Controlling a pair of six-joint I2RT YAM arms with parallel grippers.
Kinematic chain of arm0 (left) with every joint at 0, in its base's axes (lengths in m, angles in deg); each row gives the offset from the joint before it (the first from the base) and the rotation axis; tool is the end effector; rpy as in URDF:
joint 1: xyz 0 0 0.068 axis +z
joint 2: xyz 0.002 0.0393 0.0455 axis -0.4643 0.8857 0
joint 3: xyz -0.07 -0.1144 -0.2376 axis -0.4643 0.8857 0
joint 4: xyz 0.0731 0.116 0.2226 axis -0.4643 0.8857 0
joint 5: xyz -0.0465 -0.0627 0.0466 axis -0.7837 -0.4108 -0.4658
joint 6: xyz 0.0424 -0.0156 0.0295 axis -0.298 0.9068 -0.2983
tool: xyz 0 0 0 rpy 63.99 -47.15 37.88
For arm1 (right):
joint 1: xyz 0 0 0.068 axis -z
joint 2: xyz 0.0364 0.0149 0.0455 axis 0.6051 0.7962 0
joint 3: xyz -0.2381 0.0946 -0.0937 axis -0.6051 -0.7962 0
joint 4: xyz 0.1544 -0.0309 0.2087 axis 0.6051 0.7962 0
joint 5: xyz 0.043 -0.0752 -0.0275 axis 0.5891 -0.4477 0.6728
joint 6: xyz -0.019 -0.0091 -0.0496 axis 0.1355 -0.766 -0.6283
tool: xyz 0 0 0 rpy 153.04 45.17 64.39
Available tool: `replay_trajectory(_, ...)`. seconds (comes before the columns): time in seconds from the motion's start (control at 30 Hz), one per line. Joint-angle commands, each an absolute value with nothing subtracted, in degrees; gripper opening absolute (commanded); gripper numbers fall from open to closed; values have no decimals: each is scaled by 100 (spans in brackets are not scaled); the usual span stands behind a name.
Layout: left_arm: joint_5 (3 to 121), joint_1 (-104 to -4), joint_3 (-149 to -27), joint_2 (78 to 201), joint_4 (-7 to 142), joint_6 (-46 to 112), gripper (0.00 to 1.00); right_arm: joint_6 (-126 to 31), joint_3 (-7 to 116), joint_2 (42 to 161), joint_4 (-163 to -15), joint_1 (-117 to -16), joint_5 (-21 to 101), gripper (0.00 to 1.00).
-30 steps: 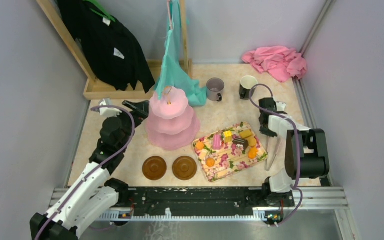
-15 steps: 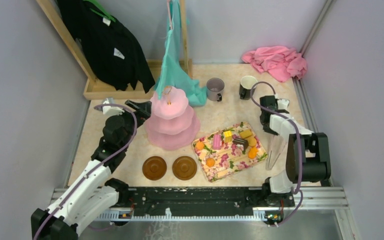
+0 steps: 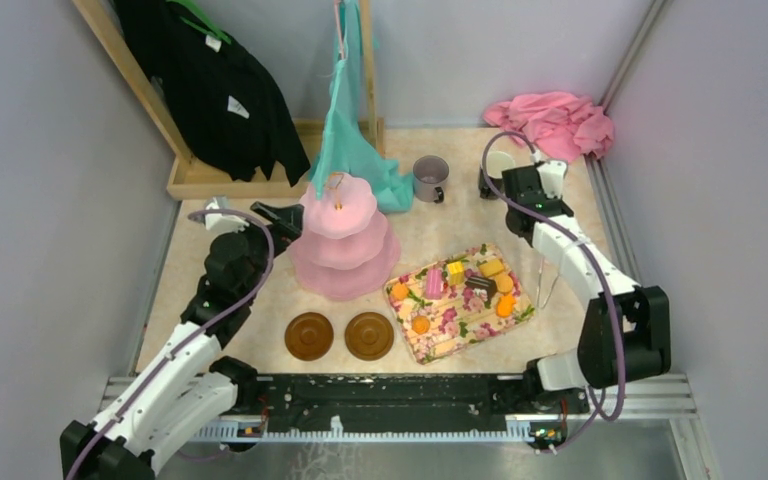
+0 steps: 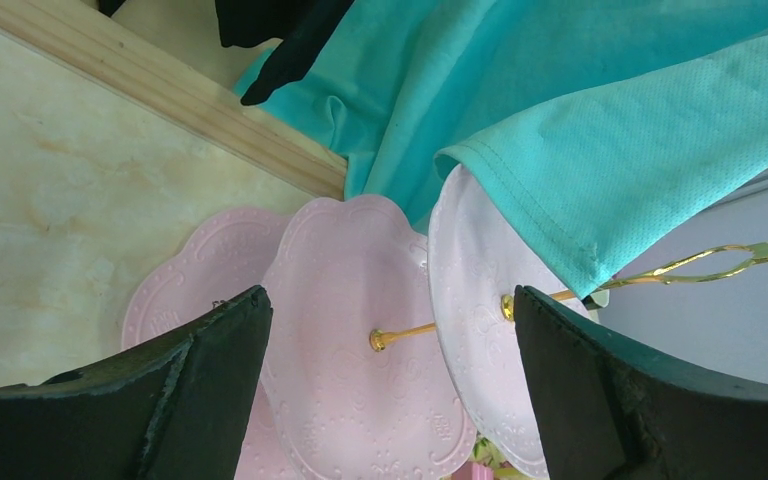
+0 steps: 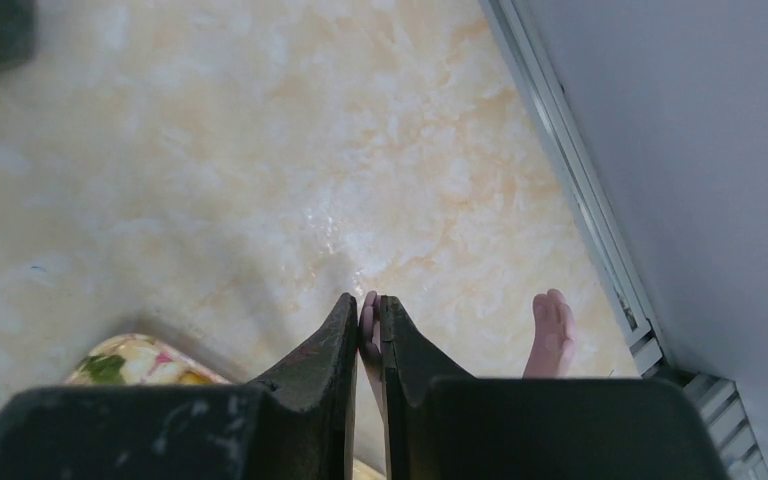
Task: Serve the afternoon tea
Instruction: Pick up the clamp from the center of the board, then place the clamp at the center of the board.
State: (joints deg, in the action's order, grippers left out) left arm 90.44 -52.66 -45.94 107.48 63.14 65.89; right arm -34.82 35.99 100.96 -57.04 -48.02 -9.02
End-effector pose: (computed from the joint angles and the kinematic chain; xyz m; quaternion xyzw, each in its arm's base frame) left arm 0.1744 -0.0679 0.2835 -0.2417 0.7058 -0.2669 0.6101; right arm 0.2802 0.0298 0.2503 0.1714 0.8847 -0.2496 0.3544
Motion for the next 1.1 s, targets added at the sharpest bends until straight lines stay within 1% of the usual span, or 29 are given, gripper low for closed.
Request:
replay_trajectory(0.0,9204,-5299,-4783,10463,6549,6421,96,-3686,4186,9672,-5505,-5201,-1311,0)
replay_trajectory(0.13,9332,-5300,-4883,10299,6787,6401,96,-3796,4507,9533,-5288,-5670,-1327,0)
replay_trajectory(0.27,9568,-5294,-5102,10080,7146,6357,96,-3858,4827,9428,-5041,-6409,-1452,0)
replay_trajectory(0.63,10300,-5291,-5865,9760,8084,6280,97,-3782,5337,9511,-4643,-9377,-1702,0)
replay_trajectory(0.83,10996,-5289,-6476,9915,8255,6148,98,-3792,5310,9940,-5009,-10901,-1456,0)
replay_trajectory(0.97,11426,-5294,-7026,10319,8333,5872,99,-4122,5507,10565,-5331,-11523,-1283,0)
replay_trajectory(1.07,11625,-5289,-7324,10574,8266,5581,99,-4402,5826,11064,-5544,-11803,-1084,0)
